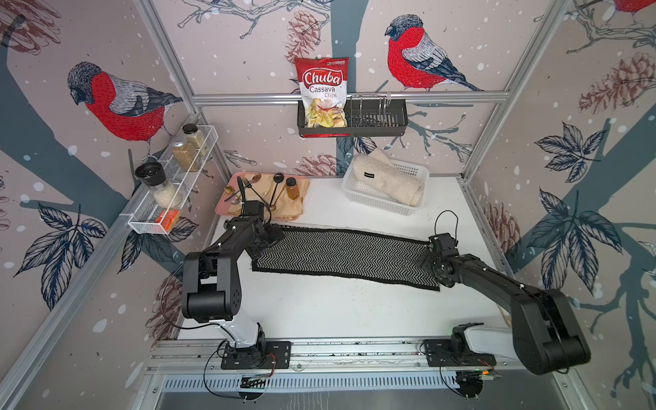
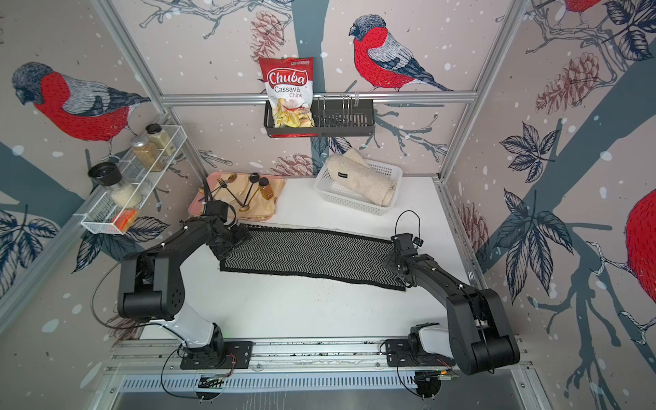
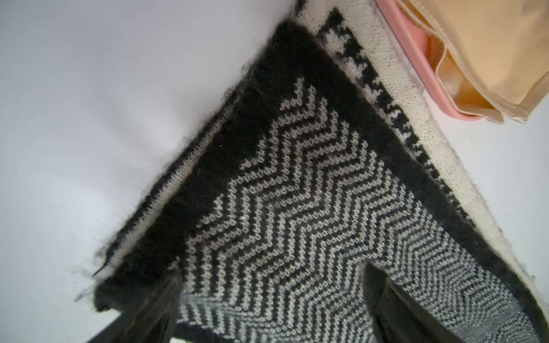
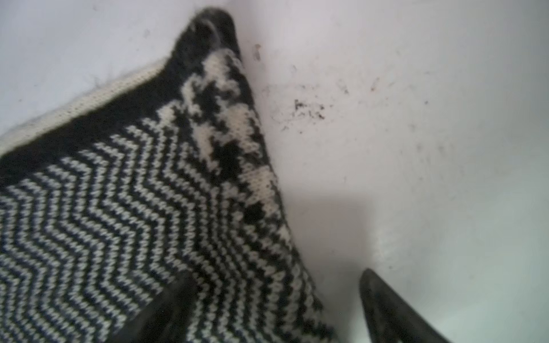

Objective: Roll up the scarf and place it into the basket
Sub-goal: Fold the scarf at the center of the board.

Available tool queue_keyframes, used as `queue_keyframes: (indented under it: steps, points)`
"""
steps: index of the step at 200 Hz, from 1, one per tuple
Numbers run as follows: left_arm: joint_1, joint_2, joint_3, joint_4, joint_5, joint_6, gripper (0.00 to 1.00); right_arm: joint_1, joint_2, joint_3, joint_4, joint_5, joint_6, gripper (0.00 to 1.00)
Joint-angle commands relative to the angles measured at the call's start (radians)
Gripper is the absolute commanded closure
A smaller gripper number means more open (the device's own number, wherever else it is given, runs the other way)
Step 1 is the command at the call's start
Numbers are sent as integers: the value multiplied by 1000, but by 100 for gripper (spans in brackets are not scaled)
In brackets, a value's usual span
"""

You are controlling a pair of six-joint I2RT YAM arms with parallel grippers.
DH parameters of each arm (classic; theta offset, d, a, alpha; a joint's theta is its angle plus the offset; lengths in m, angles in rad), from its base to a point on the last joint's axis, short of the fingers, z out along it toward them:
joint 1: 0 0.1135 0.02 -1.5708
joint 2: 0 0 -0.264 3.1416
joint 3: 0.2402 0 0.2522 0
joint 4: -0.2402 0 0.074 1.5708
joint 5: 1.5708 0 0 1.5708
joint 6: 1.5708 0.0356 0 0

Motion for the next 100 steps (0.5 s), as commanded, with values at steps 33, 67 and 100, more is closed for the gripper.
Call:
queue_keyframes:
  steps: [33, 67, 100]
  points:
    - [-2, -27, 8, -1, 9, 16, 3, -56, -151, 51, -173, 197, 92, 100]
    - [-4, -51, 11, -10, 23, 26, 3, -54, -302, 176, -342, 432, 113, 100]
    - [-4, -80, 16, -33, 21, 36, 3, 104, -303, 232, -163, 175, 24, 100]
